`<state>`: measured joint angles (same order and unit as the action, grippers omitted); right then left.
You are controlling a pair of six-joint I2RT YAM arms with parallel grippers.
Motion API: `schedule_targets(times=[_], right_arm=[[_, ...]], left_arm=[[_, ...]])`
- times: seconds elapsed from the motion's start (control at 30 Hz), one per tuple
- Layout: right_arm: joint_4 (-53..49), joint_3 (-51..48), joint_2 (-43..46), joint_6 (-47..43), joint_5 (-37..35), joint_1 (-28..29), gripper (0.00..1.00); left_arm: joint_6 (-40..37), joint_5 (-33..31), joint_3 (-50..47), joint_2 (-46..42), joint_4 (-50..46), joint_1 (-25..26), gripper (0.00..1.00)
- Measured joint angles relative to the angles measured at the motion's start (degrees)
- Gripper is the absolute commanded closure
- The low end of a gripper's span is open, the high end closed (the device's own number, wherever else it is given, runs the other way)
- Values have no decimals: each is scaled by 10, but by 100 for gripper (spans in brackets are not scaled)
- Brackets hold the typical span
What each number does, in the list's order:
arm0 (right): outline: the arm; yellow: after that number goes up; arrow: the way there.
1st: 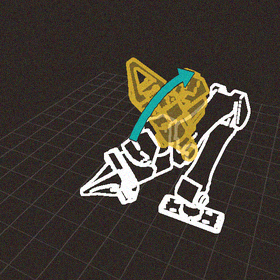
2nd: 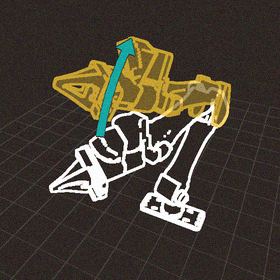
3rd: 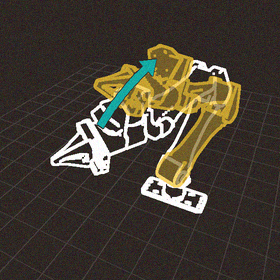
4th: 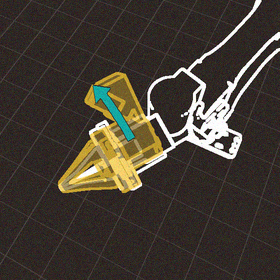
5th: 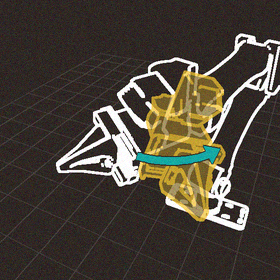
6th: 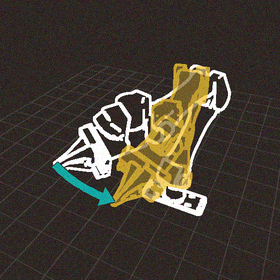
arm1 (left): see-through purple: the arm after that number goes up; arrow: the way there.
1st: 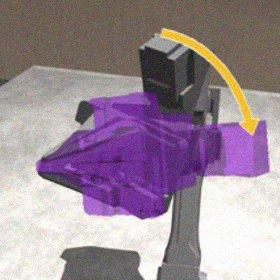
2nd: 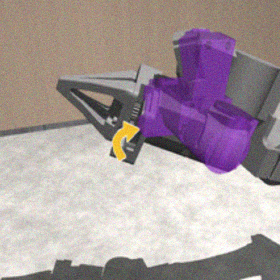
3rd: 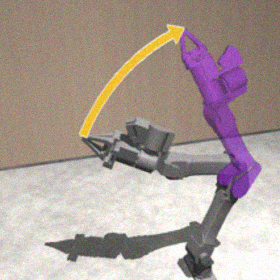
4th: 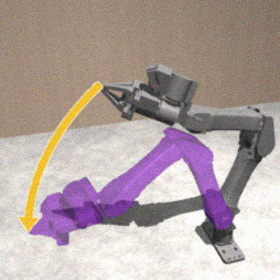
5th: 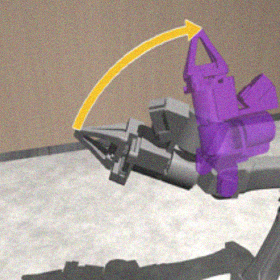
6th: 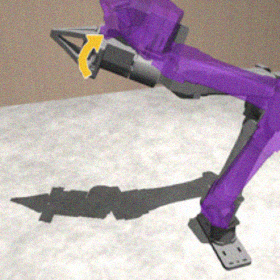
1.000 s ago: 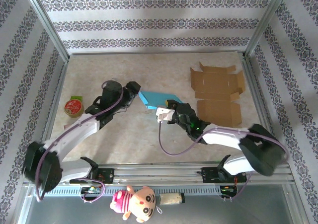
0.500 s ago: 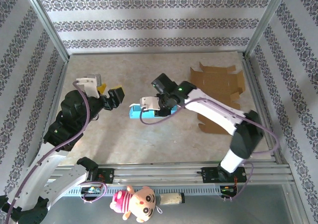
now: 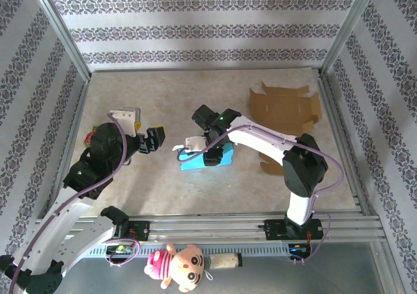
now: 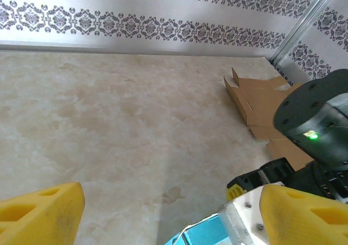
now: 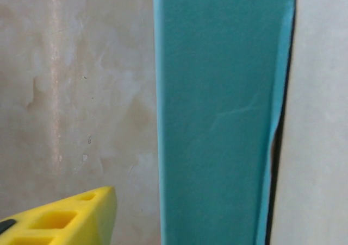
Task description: Fold the paper box
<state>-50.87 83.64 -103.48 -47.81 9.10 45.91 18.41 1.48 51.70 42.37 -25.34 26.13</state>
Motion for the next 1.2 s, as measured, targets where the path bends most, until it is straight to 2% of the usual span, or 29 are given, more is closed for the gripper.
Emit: schedule_targets(times=[0.23, 0.47, 0.57, 0.67, 0.8, 0.87, 0.93, 1.07, 1.2], right_arm=[[34, -19, 76, 10, 35, -7, 30], [55, -21, 96, 64, 78, -37, 29], [98, -46, 133, 159, 116, -77, 29], [151, -103, 206, 299, 145, -149, 32], [195, -195, 306, 449, 185, -255, 28], [198, -234, 333, 483, 196, -269, 32], [192, -257, 337, 503, 208, -269, 42], [184, -265, 315, 520, 226, -269, 49], [184, -270, 300, 520, 230, -269, 62]], left_arm=[[-1, 17, -1, 14, 1, 0, 16], [-9, 49, -2, 38, 0, 0, 19], [0, 62, 5, 63, -11, 0, 23], [14, 74, 20, 90, -38, 2, 26], [18, 89, 43, 122, -90, 9, 27], [16, 100, 44, 131, -109, 10, 27], [12, 108, 44, 137, -129, 12, 27], [-2, 120, 44, 140, -147, 12, 26], [-11, 123, 44, 140, -150, 12, 23]])
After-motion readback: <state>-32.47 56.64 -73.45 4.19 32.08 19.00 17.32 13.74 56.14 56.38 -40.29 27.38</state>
